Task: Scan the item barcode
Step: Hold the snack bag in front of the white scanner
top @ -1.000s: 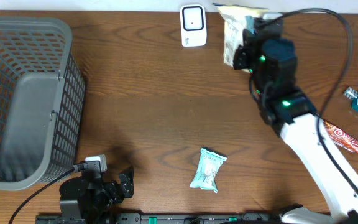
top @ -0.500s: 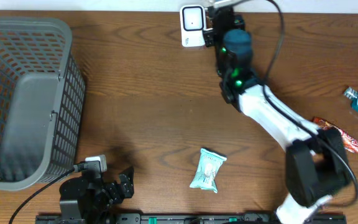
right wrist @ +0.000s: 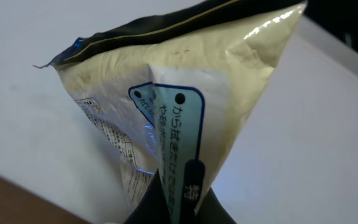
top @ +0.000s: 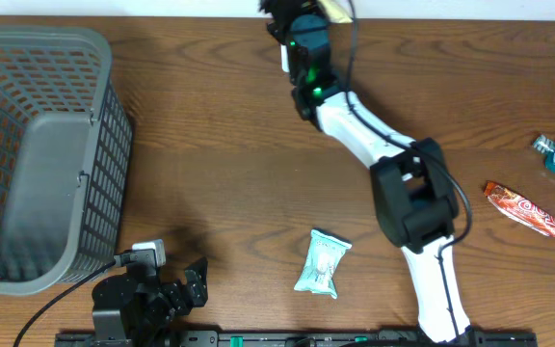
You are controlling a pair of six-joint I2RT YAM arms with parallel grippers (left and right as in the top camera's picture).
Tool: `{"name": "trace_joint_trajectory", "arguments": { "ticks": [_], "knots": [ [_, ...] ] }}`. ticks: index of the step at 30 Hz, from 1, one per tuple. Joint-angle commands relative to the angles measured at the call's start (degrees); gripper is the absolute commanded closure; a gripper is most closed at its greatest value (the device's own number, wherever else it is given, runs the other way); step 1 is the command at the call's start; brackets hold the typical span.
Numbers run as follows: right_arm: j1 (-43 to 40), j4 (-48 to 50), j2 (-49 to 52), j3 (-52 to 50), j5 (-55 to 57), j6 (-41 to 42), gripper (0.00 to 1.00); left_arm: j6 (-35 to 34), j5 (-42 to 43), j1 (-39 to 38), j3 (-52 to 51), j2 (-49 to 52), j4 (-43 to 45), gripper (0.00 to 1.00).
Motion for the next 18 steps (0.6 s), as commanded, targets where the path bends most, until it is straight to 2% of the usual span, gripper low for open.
{"name": "trace_joint_trajectory", "arguments": {
  "ticks": [1, 5, 14, 18],
  "knots": [
    [2.6, 0.1, 3.9, 2.2, 2.0, -6.7, 0.99, -0.5, 0.7, 0.0, -0.2, -0.1, -0.6, 0.02],
    [7.0, -0.2, 8.6, 2.0, 9.2, -16.0, 0.99, -0.5, 0.7, 0.0, -0.2, -0.1, -0.6, 0.02],
    [8.2, -12.3, 8.8, 1.3, 10.4, -10.7, 0.99, -0.5, 0.7, 0.0, -0.2, -0.1, -0.6, 0.02],
    [7.9, -11.1, 8.8, 1.3, 10.4, -7.7, 0.99, -0.5, 0.7, 0.0, -0.2, -0.1, -0.6, 0.02]
  ]
}}
